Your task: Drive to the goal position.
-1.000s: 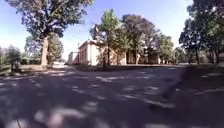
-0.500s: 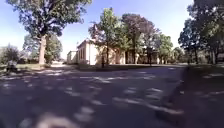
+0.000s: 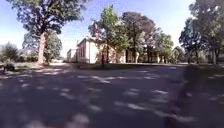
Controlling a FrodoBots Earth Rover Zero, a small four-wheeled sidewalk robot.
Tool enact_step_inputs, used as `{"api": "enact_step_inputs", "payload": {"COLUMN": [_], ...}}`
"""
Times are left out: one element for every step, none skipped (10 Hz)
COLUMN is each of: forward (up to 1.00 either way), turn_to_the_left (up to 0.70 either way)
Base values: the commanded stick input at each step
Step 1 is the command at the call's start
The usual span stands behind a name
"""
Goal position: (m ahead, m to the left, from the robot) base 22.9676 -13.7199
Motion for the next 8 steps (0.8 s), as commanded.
{"api": "enact_step_inputs", "payload": {"forward": [0.45, 0.45, 0.45, 0.45, 0.45, 0.45, 0.45, 0.45], "turn_to_the_left": [0.0, 0.0, 0.0, 0.0, 0.0, 0.0, 0.0, 0.0]}}
